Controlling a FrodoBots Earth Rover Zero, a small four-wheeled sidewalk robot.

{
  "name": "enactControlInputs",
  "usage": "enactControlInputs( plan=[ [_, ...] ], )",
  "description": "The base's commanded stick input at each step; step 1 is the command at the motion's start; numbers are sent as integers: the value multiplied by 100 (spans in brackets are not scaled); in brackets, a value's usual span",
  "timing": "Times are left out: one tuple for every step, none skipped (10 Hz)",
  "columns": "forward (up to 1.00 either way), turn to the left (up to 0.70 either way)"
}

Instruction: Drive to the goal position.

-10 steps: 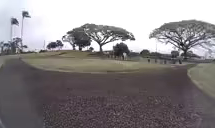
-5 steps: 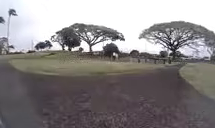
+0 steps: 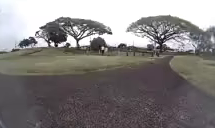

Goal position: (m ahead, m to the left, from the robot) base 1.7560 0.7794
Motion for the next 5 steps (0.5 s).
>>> enactControlInputs(
  plan=[
    [0,-70],
    [24,-58],
    [53,-43],
    [70,-21],
    [70,0]
  ],
)
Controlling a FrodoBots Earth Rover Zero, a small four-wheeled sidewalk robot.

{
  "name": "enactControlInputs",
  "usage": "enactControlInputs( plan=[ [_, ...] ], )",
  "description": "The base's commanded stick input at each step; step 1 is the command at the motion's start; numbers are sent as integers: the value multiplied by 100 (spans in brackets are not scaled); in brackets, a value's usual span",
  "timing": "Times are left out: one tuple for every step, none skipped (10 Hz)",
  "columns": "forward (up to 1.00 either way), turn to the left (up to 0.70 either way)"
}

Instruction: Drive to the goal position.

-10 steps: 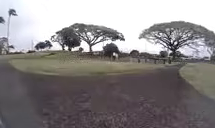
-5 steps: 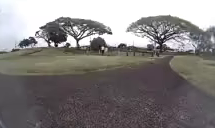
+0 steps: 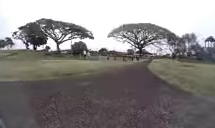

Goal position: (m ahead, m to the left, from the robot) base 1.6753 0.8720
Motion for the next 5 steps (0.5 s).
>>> enactControlInputs(
  plan=[
    [70,0],
    [70,0],
    [70,0],
    [70,0],
    [70,0]
  ],
)
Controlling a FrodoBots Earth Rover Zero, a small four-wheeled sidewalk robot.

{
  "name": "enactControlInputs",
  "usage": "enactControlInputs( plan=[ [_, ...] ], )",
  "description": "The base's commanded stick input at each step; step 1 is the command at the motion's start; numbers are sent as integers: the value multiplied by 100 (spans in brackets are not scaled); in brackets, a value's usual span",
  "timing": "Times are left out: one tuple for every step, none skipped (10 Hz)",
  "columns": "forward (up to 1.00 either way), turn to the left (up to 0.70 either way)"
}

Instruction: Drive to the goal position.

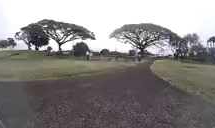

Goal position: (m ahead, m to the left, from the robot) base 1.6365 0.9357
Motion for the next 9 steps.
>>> enactControlInputs(
  plan=[
    [70,0],
    [70,0],
    [70,0],
    [70,0],
    [70,0],
    [70,0],
    [70,0],
    [70,0],
    [70,0]
  ],
)
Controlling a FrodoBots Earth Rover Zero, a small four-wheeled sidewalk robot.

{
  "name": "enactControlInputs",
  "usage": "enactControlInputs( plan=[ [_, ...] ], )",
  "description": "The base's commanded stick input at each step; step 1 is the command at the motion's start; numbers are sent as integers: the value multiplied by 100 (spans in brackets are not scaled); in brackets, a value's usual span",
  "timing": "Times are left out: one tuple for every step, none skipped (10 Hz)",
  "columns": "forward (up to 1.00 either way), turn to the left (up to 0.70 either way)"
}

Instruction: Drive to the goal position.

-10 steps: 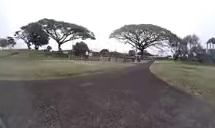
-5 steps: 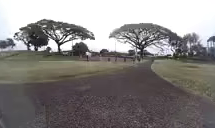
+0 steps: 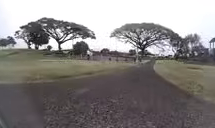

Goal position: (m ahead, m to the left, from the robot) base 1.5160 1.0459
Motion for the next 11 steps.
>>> enactControlInputs(
  plan=[
    [70,0],
    [70,0],
    [70,0],
    [70,0],
    [70,0],
    [70,0],
    [70,0],
    [70,0],
    [70,0],
    [70,0],
    [70,0]
  ],
)
